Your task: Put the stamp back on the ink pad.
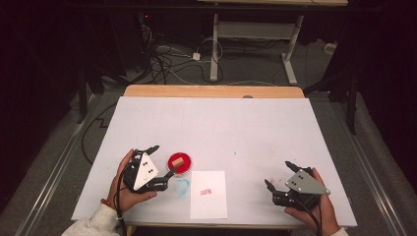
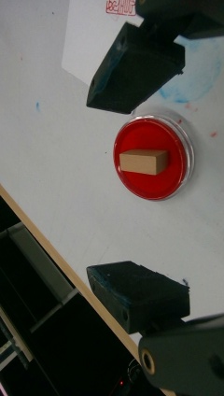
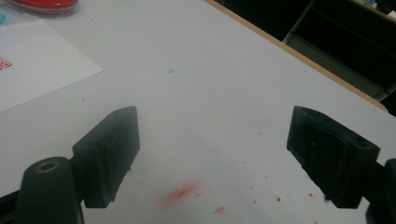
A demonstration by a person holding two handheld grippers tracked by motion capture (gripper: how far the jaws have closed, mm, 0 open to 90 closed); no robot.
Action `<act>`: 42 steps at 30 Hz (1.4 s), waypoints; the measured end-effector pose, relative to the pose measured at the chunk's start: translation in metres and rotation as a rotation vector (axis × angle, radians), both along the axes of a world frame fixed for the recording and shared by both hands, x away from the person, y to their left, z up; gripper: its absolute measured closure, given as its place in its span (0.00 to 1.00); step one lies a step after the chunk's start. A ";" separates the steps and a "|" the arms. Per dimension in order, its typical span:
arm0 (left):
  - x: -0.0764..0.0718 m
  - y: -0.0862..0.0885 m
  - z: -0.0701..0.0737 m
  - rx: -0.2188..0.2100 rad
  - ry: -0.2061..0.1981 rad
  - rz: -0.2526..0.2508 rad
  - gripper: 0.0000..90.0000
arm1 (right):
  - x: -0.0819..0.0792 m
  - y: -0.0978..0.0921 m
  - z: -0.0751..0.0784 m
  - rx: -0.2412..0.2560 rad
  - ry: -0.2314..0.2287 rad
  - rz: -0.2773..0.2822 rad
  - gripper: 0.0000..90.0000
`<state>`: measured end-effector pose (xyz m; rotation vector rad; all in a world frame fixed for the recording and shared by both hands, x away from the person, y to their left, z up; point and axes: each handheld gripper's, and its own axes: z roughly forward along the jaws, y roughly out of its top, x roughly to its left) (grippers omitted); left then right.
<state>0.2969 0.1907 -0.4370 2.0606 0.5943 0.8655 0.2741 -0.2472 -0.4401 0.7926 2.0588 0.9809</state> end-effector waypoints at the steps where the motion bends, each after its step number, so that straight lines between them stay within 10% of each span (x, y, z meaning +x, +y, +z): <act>1: 0.000 0.001 -0.001 -0.004 0.005 -0.002 0.18 | 0.000 0.000 0.000 0.000 -0.003 -0.002 0.20; 28: -0.017 0.023 -0.032 0.013 0.129 0.020 0.19 | 0.001 -0.003 -0.004 -0.010 0.014 -0.005 0.21; 42: -0.021 0.024 -0.033 0.008 0.132 0.006 0.19 | -0.001 0.001 -0.004 -0.026 0.012 -0.002 0.21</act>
